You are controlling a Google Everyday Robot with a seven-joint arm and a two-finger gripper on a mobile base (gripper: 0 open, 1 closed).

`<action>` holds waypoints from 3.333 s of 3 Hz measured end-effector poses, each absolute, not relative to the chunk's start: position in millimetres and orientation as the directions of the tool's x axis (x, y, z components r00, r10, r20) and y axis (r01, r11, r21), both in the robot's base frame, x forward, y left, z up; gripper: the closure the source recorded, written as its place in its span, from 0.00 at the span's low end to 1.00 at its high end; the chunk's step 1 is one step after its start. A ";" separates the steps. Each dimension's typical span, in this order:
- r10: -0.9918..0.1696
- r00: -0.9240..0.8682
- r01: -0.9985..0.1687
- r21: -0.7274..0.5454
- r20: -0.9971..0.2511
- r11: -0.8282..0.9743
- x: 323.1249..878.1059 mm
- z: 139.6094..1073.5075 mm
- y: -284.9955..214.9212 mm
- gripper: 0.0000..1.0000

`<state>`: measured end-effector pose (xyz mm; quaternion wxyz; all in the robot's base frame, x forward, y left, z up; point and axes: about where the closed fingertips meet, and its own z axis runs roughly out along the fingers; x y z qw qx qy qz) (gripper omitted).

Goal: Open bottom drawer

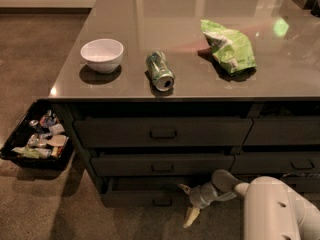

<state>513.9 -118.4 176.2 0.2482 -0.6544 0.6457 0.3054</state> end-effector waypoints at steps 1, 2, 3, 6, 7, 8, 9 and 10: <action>-0.692 -0.073 -0.992 0.126 -0.718 -0.026 479.5 184.7 -131.1 0.00; -0.713 -0.165 -0.972 0.236 -0.681 -0.001 402.1 218.5 -163.2 0.00; -0.713 -0.165 -0.972 0.237 -0.681 -0.001 402.1 218.5 -163.1 0.00; -0.650 -0.224 -0.925 0.369 -0.727 -0.094 354.9 199.6 -153.1 0.00; -0.658 -0.249 -0.914 0.397 -0.710 -0.082 324.8 221.6 -172.4 0.00; -0.690 -0.249 -0.908 0.411 -0.680 -0.077 293.8 258.0 -187.6 0.00; -0.690 -0.249 -0.908 0.412 -0.680 -0.078 293.3 258.6 -187.5 0.00; -0.692 -0.225 -0.910 0.402 -0.686 -0.103 309.8 244.2 -178.3 0.00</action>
Offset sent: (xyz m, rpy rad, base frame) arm -0.1373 -0.0597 0.0568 -0.0841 0.2309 -0.0467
